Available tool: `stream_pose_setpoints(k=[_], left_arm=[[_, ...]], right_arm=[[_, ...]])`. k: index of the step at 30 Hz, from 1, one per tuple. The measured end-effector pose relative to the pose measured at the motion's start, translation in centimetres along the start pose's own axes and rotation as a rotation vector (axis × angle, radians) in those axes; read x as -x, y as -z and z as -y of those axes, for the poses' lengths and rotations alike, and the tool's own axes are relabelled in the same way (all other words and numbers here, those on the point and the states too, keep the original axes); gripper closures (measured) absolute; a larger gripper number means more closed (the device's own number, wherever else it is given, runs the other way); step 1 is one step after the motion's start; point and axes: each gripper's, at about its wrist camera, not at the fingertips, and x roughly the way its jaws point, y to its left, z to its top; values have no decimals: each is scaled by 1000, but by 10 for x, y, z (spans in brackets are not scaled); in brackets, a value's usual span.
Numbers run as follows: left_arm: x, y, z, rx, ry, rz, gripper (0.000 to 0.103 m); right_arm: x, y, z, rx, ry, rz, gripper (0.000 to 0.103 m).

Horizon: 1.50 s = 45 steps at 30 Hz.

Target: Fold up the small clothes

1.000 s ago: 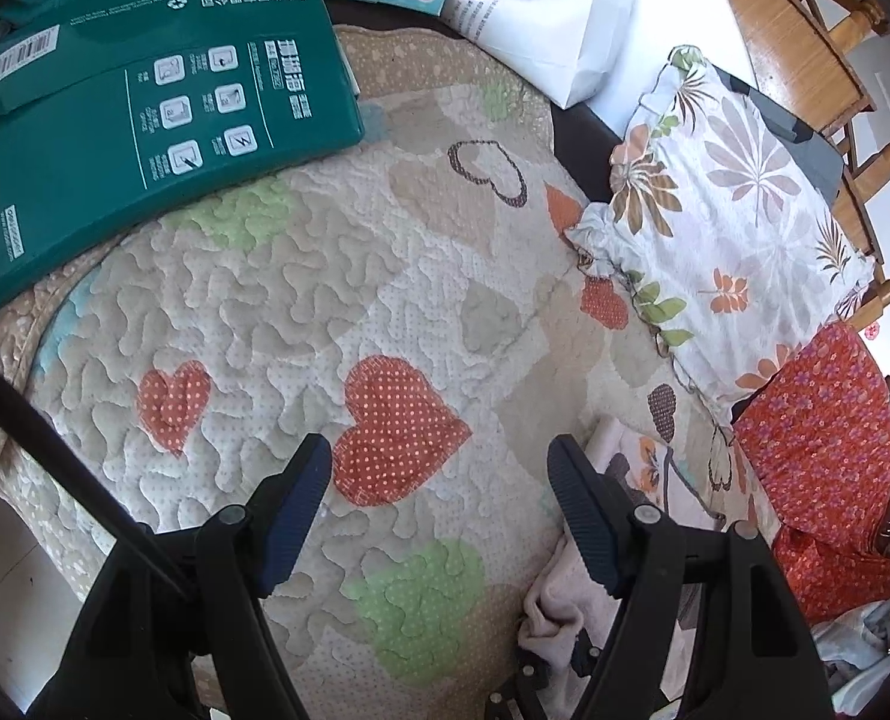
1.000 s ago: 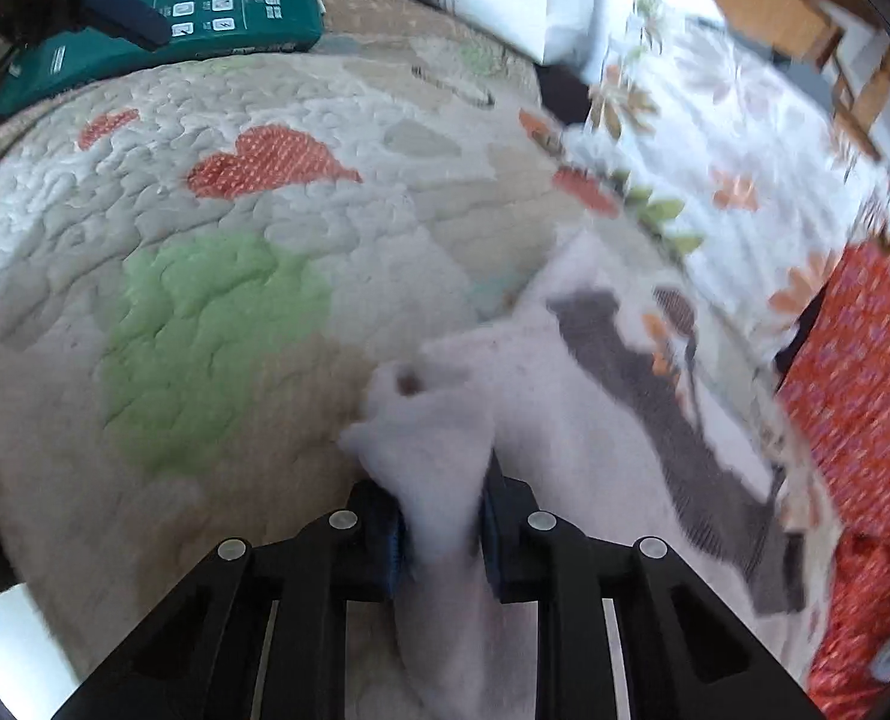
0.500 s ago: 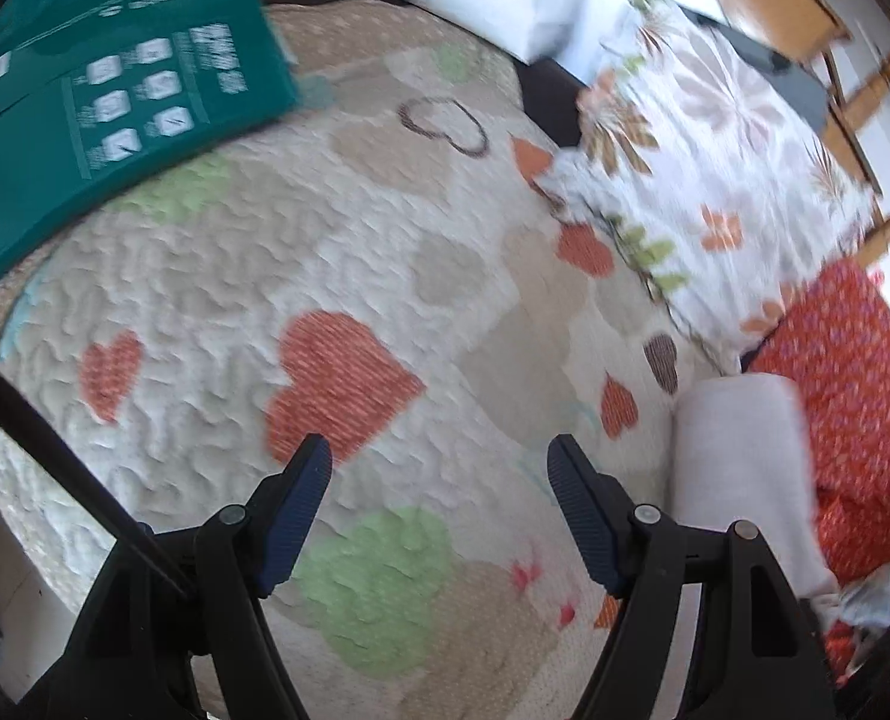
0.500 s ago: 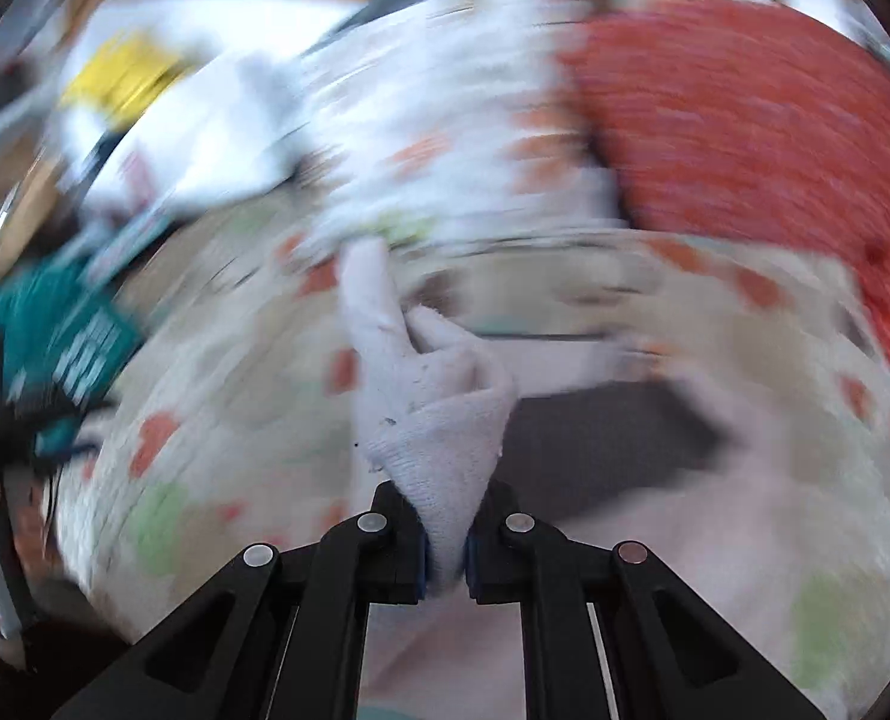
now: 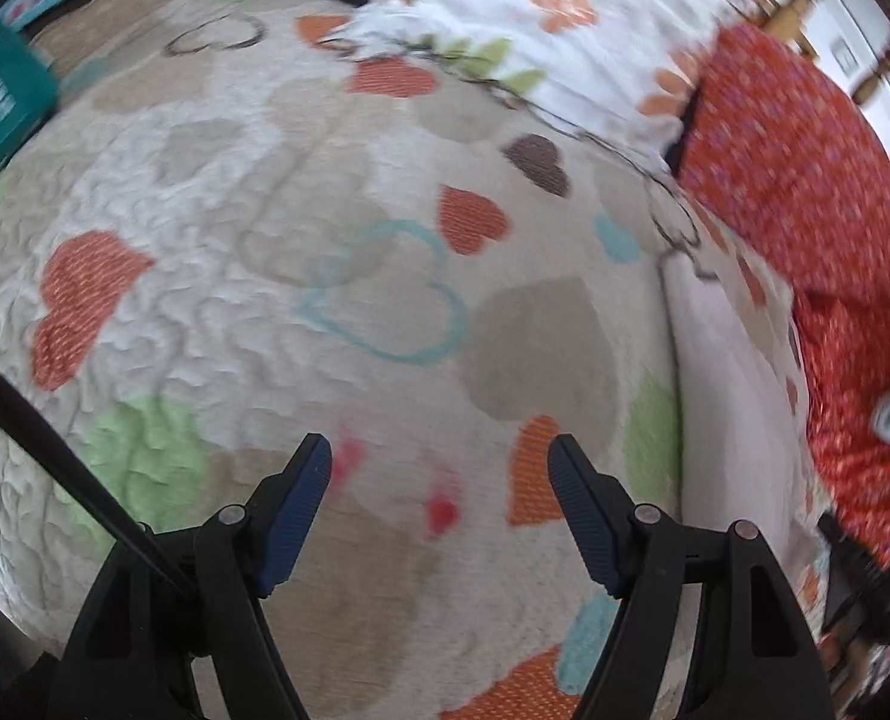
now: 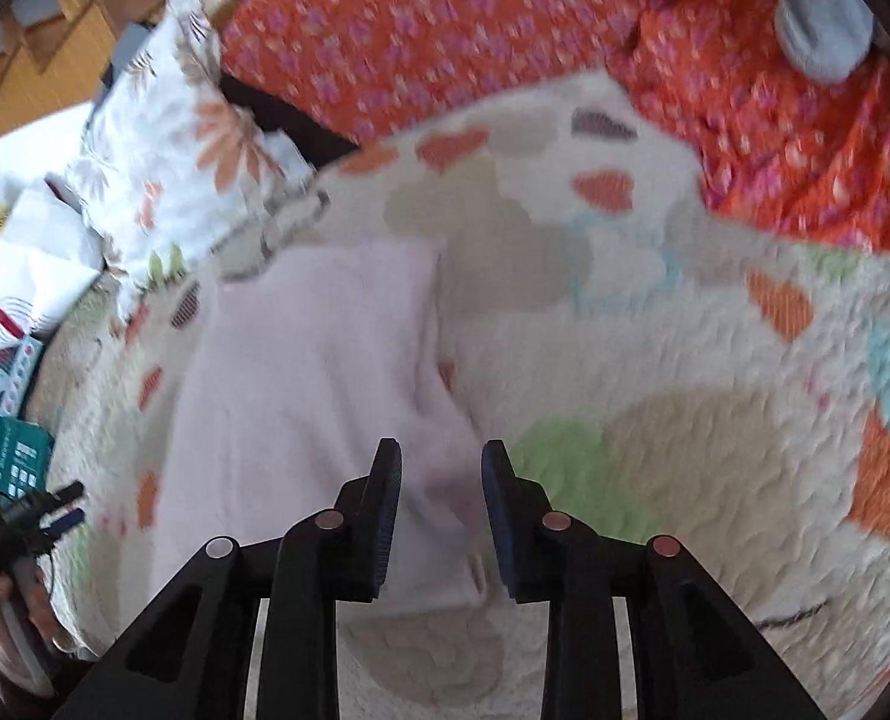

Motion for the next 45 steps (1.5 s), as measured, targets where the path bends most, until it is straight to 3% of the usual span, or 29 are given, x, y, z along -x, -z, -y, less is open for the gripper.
stream_pose_setpoints(k=[4,6,8,12,17,22,23,24,25,26,28,30,33,36,39,43,45], left_arm=[[-2,5,26,-29,26,-28,28],[-5,5,37,-13,62,-52,27],[-11,5,50,3,110,-76,26],[-30,4,84,-11,194,-99,22],[-65,-6,131,-105,288,-108,22],[-108,-9,164,-180,391,-174,17],[-113,-7,166,-190,392,-182,17],[-113,-7,169,-213,374,-155,24],[-111,-7,174,-234,370,-155,38],[-111,-10,178,-244,371,-177,63],[-101,-18,180,-232,383,-165,73],[-85,-27,182,-232,397,-134,73],[-69,-41,191,-284,314,-59,69],[-83,-51,173,-207,238,-69,61],[-97,-50,153,-137,216,-120,57],[-82,-47,154,-143,223,-83,50],[-72,-40,157,-177,205,-43,45]], right_arm=[[-12,-21,-12,48,-49,-44,72],[-16,-26,-10,54,-63,-59,54],[-30,-34,-5,46,-89,-72,44],[-67,-48,10,-81,-223,-156,44],[-101,-60,15,-91,-187,-150,43],[-143,-62,13,-102,-313,-216,38],[-145,-63,9,-79,-314,-201,40],[-147,-64,5,-68,-314,-196,57],[-149,-65,2,-72,-318,-199,67],[-150,-67,-2,-85,-331,-203,73],[-144,-71,-19,-53,-323,-183,75],[-131,-79,-34,-25,-355,-149,76],[-110,-96,-53,2,-412,-64,75],[-118,-98,-55,34,-291,-22,61],[-133,-93,-35,-2,-190,-55,61],[-104,-98,-18,-31,-192,28,61],[-87,-97,-20,-10,-232,58,68]])
